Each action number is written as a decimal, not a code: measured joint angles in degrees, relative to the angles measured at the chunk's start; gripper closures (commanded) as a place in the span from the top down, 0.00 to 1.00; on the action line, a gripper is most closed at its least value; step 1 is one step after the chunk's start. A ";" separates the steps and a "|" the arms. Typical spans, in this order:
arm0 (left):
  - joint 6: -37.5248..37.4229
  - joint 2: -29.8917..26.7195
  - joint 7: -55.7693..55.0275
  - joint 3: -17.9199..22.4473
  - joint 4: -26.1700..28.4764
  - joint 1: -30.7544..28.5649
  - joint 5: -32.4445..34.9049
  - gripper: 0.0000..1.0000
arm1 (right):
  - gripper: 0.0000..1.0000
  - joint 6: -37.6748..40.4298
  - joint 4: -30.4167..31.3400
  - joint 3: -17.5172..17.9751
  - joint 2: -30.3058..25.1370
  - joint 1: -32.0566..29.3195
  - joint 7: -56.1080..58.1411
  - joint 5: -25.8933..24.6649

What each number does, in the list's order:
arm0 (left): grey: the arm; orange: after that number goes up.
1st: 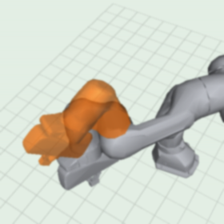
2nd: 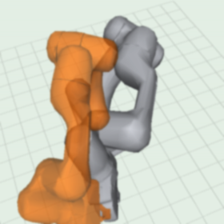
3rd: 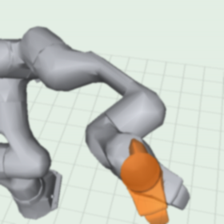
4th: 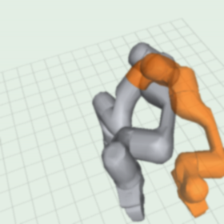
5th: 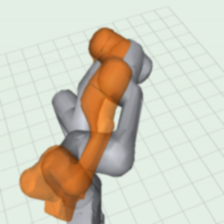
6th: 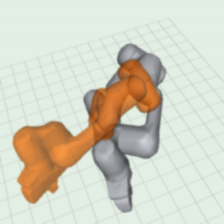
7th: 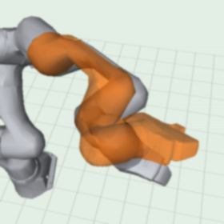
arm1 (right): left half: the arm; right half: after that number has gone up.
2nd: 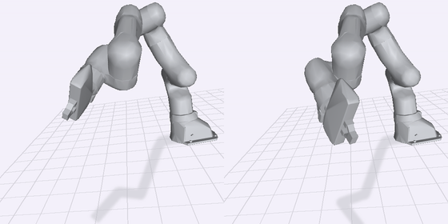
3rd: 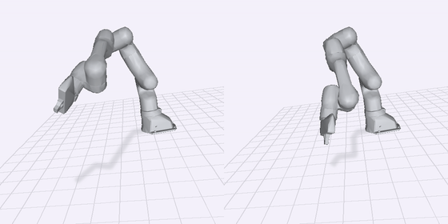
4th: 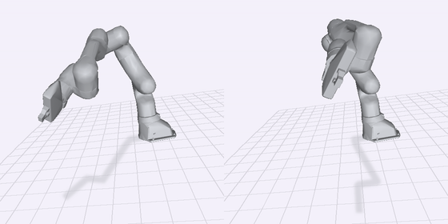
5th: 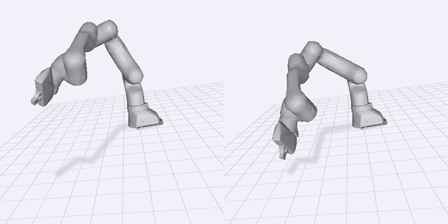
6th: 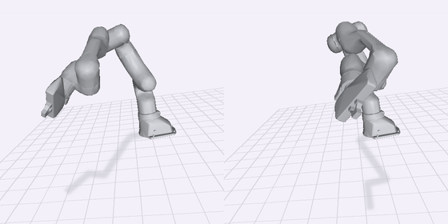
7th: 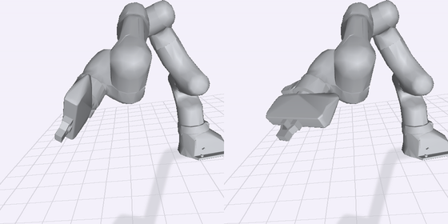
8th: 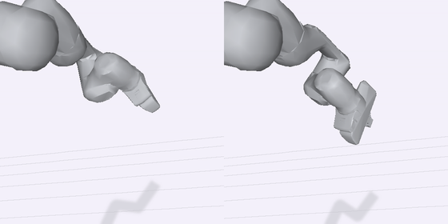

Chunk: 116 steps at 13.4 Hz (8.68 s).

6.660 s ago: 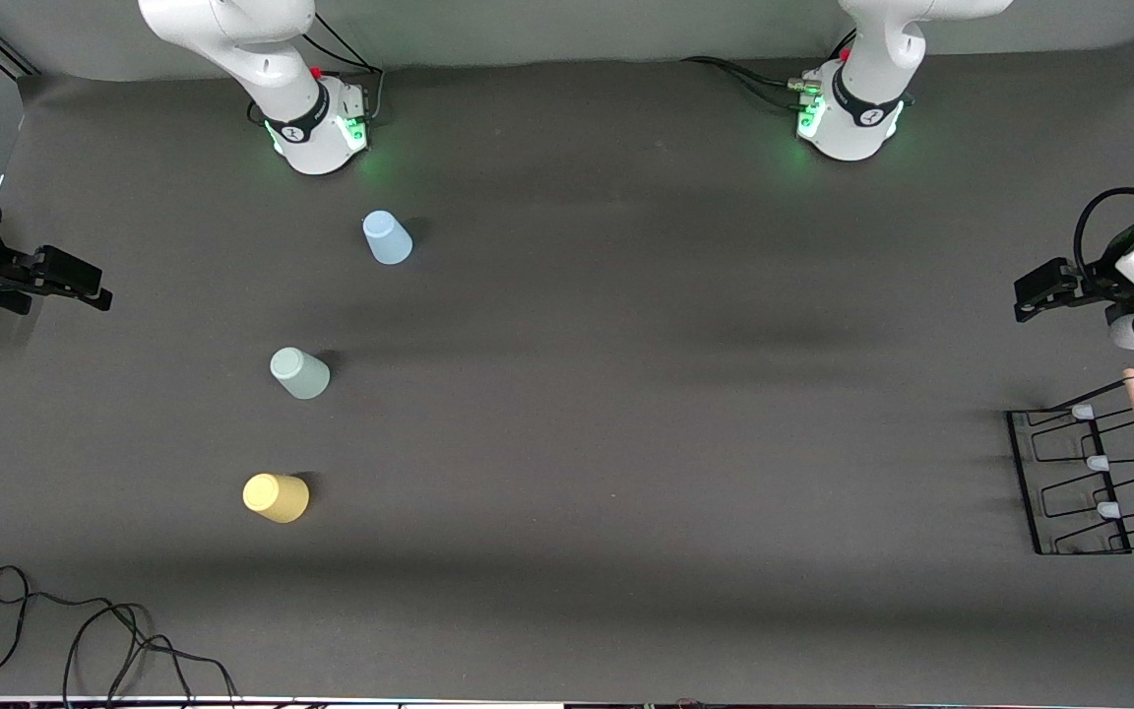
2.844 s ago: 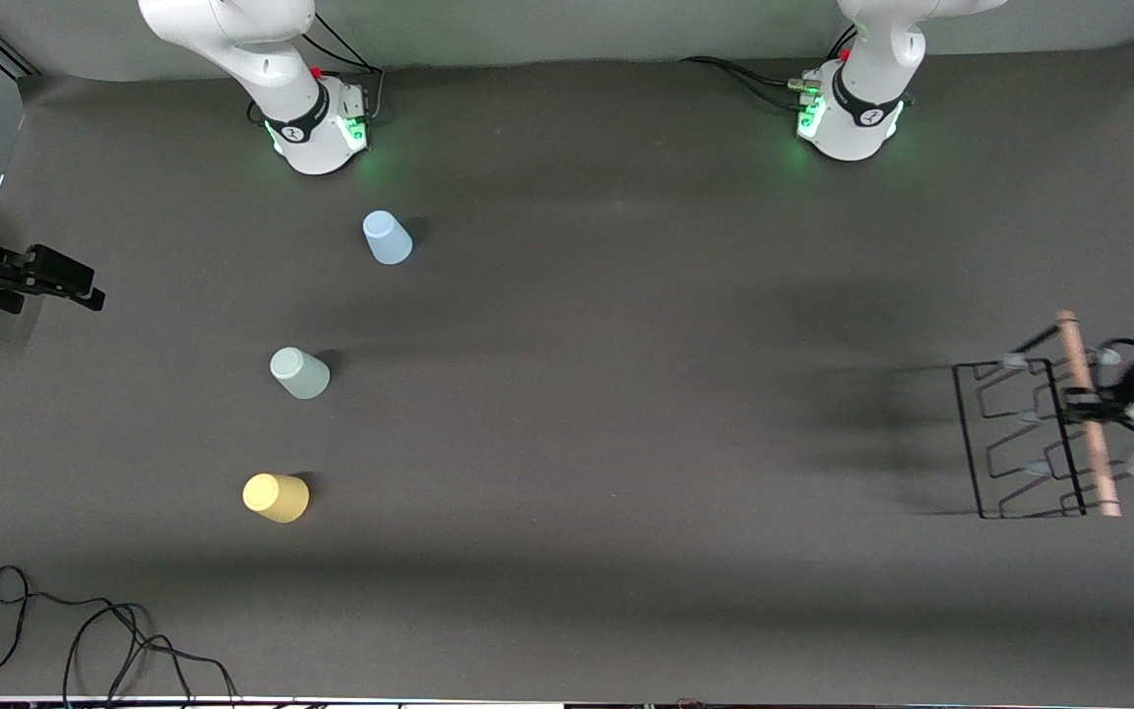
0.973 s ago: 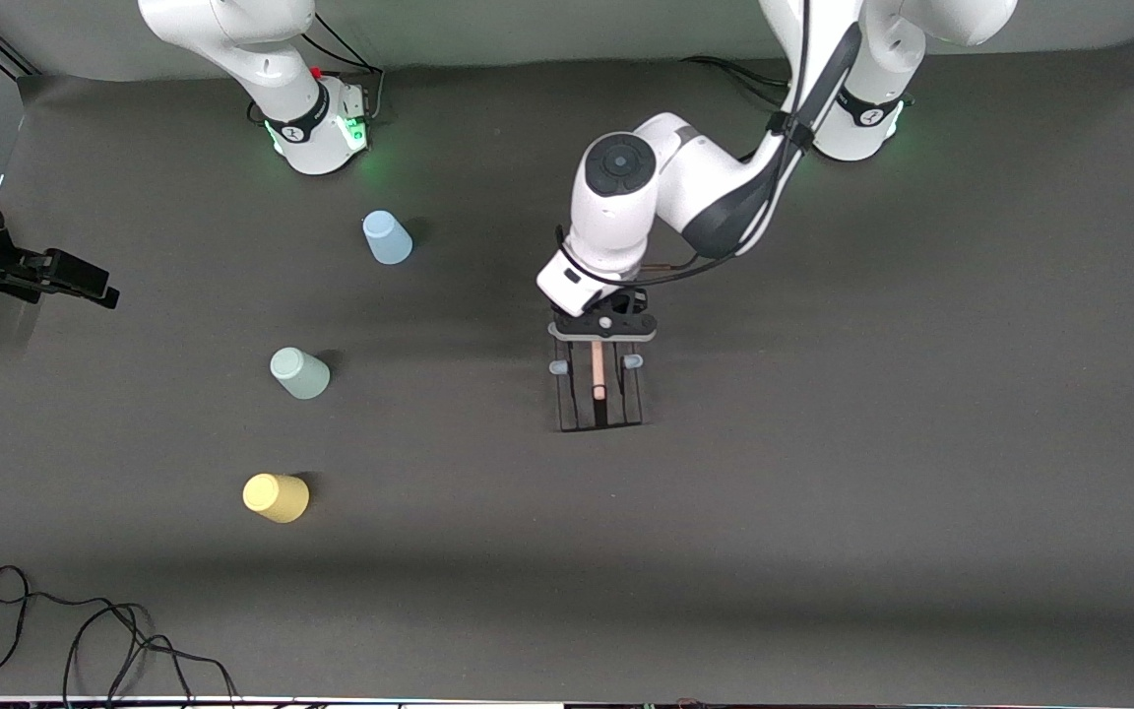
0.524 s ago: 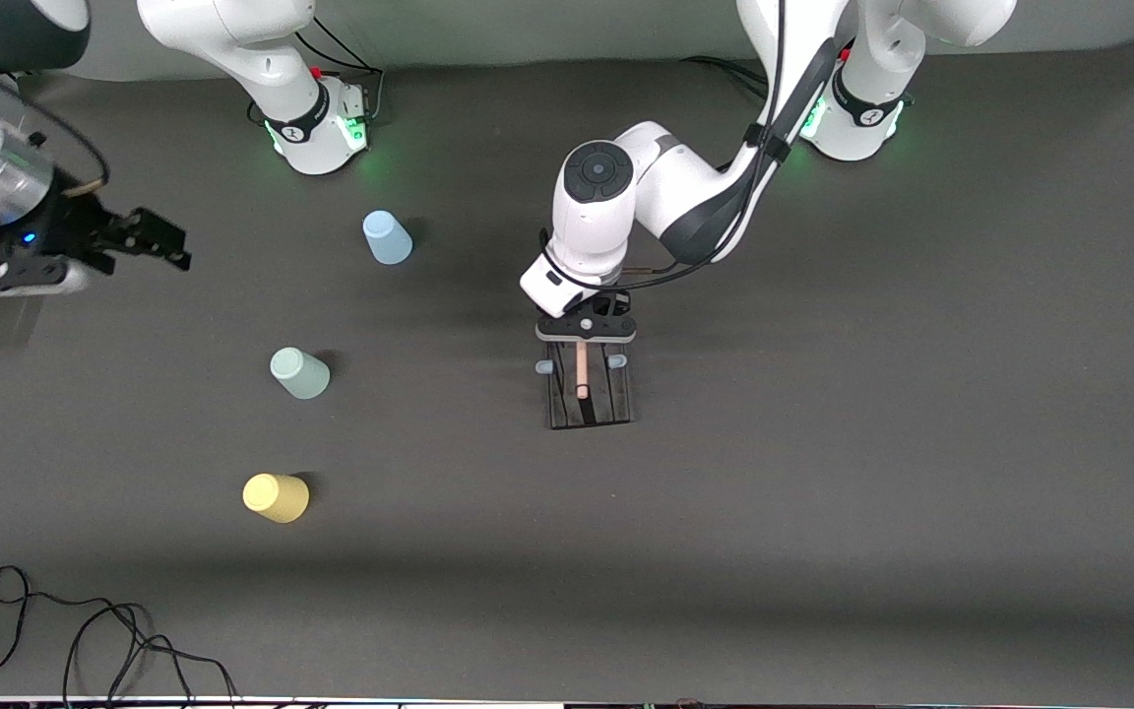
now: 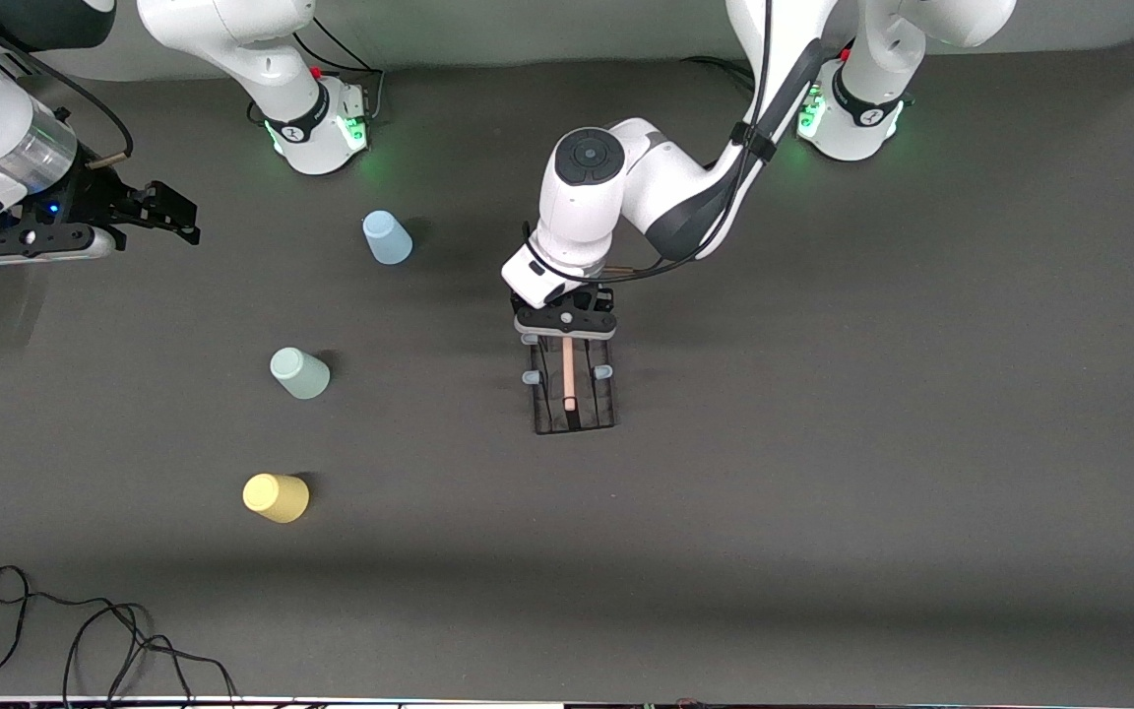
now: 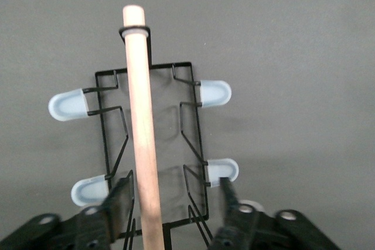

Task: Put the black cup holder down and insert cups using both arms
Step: 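Release the rack with the left gripper while the right gripper grasps the green cup, then lift the pale green cup and carry it over the rack, then lower the green cup onto a rack peg and open the right gripper, then move the right gripper to the yellow cup and grasp it, then lift the yellow cup and carry it over the rack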

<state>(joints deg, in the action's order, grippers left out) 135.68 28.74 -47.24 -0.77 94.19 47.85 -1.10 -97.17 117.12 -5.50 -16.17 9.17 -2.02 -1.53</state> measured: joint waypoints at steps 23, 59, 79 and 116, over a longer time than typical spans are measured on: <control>-37.84 -20.07 38.67 1.94 -3.65 -43.22 4.11 1.00 | 0.58 -53.19 21.17 -0.69 27.24 1.48 0.56 1.29; -40.65 -32.39 48.16 0.14 3.32 -48.84 3.74 1.00 | 0.17 -14.20 -18.68 0.33 31.80 37.37 -94.38 8.75; -40.64 -32.24 48.15 0.13 3.34 -48.84 3.74 1.00 | 1.00 -8.07 -26.33 -5.05 35.92 39.75 -95.05 8.74; -38.60 -31.63 47.89 0.32 3.32 -48.95 1.81 1.00 | 0.34 -25.52 -27.34 -34.87 57.60 24.82 20.46 32.73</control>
<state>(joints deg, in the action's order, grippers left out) 97.08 -2.89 0.65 -0.45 97.51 -1.10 0.71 -122.69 89.78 -40.37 41.43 33.99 18.44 31.20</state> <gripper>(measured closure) 0.000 0.330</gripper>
